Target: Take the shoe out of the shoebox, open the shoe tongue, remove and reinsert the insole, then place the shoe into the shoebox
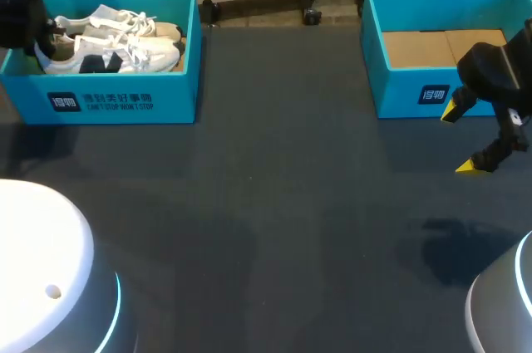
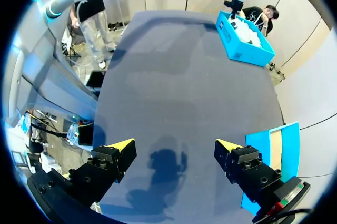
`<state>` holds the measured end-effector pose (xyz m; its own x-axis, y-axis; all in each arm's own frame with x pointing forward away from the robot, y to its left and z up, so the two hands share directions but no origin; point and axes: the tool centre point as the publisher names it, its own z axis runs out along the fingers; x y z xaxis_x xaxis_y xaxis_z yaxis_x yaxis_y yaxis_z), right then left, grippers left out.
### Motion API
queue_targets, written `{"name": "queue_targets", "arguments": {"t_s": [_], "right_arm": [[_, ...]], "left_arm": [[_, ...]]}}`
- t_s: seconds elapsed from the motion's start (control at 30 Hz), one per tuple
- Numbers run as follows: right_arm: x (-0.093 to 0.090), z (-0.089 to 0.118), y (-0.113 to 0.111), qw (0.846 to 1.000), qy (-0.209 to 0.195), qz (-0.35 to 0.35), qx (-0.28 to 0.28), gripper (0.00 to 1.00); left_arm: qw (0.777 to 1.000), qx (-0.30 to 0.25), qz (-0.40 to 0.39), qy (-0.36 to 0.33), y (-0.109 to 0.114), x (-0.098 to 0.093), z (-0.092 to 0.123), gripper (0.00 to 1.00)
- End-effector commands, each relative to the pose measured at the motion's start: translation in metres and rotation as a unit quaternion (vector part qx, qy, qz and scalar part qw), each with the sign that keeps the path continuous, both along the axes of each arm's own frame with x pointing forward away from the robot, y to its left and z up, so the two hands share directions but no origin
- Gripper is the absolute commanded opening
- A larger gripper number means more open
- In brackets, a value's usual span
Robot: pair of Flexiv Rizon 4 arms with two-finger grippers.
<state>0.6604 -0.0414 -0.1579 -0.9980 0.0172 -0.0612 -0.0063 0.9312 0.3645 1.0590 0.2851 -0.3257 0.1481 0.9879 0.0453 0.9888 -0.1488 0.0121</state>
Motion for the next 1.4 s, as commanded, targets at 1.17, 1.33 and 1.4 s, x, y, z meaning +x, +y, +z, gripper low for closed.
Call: {"name": "queue_targets", "arguments": {"t_s": [1.17,1.33,1.4], "right_arm": [[0.003,0.0,0.001,1.0,0.002,0.001,-0.002,1.0],[0.003,0.0,0.001,1.0,0.002,0.001,-0.002,1.0],[0.003,0.0,0.001,1.0,0.002,0.001,-0.002,1.0]], "left_arm": [[0.999,0.043,-0.008,0.028,-0.016,0.005,0.127,0.0],[0.999,0.043,-0.002,0.019,-0.017,0.004,0.135,0.0],[0.999,0.043,-0.002,0.019,-0.017,0.004,0.135,0.0]]}}
